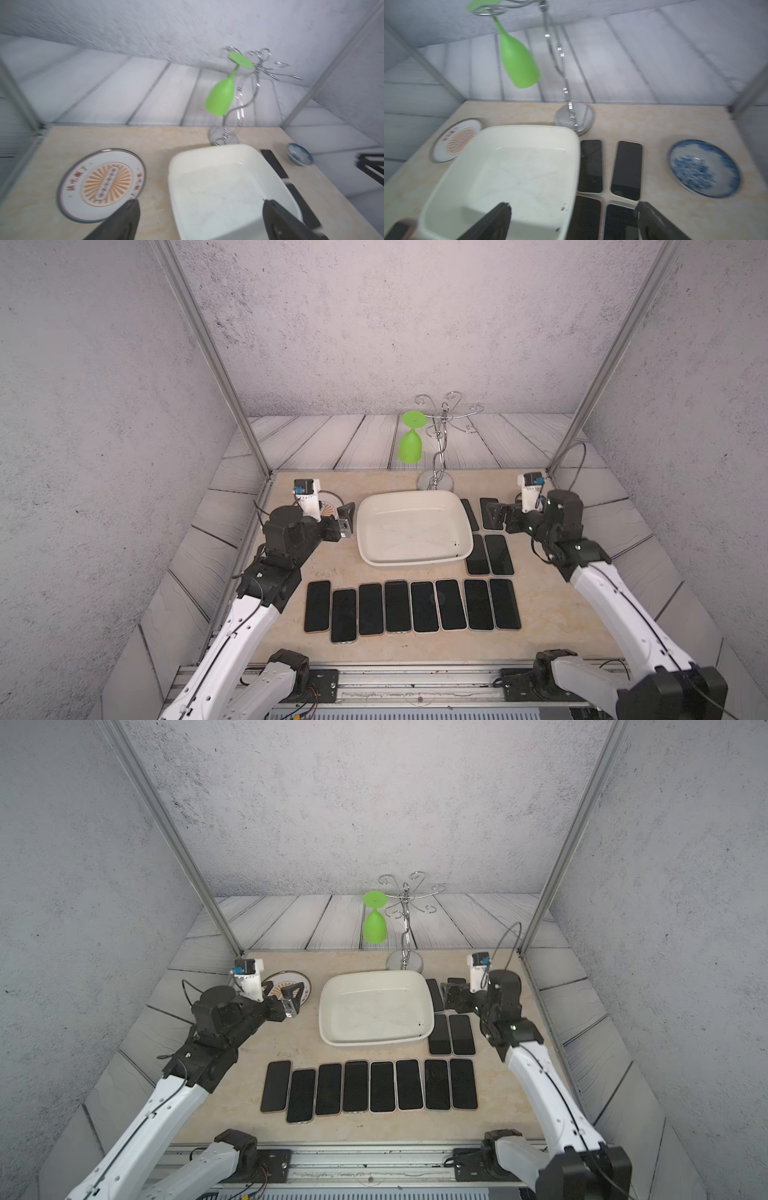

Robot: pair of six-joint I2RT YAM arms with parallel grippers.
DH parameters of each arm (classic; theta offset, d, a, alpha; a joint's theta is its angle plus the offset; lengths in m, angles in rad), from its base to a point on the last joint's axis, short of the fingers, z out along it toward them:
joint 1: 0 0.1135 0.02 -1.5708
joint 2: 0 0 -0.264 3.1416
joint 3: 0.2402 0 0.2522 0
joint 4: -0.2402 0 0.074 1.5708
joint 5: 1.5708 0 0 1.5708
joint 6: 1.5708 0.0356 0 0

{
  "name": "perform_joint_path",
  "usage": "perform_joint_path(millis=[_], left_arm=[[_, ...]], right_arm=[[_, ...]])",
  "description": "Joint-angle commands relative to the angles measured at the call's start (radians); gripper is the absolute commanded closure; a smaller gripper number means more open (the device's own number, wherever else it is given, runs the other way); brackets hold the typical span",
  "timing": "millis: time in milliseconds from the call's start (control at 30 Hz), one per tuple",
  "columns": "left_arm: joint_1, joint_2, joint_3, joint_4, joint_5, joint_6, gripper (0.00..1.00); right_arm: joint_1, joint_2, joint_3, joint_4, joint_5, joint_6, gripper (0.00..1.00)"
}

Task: Take the phone out of the storage box
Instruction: Reset both arms

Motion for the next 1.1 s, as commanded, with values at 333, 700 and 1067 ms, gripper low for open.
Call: perform_joint_path(millis=[333, 700, 1067], left_arm=[[0.252, 0.227, -0.395, 0.574, -0.301, 0.166, 0.02], [0.311, 0.567, -0.458, 0.940, -0.117, 0.175, 0.02], [0.291, 0.652, -0.389, 0.894, -0.137, 0.193, 0.02]], right_arm=[[-0.009, 0.254, -0.254, 0.554, 0.493, -0.048, 0.01], [-0.044, 0.456, -0.333, 0.792, 0.460, -0.065, 0.01], [-0.057, 0.456, -0.347, 0.784, 0.432, -0.055, 0.01]])
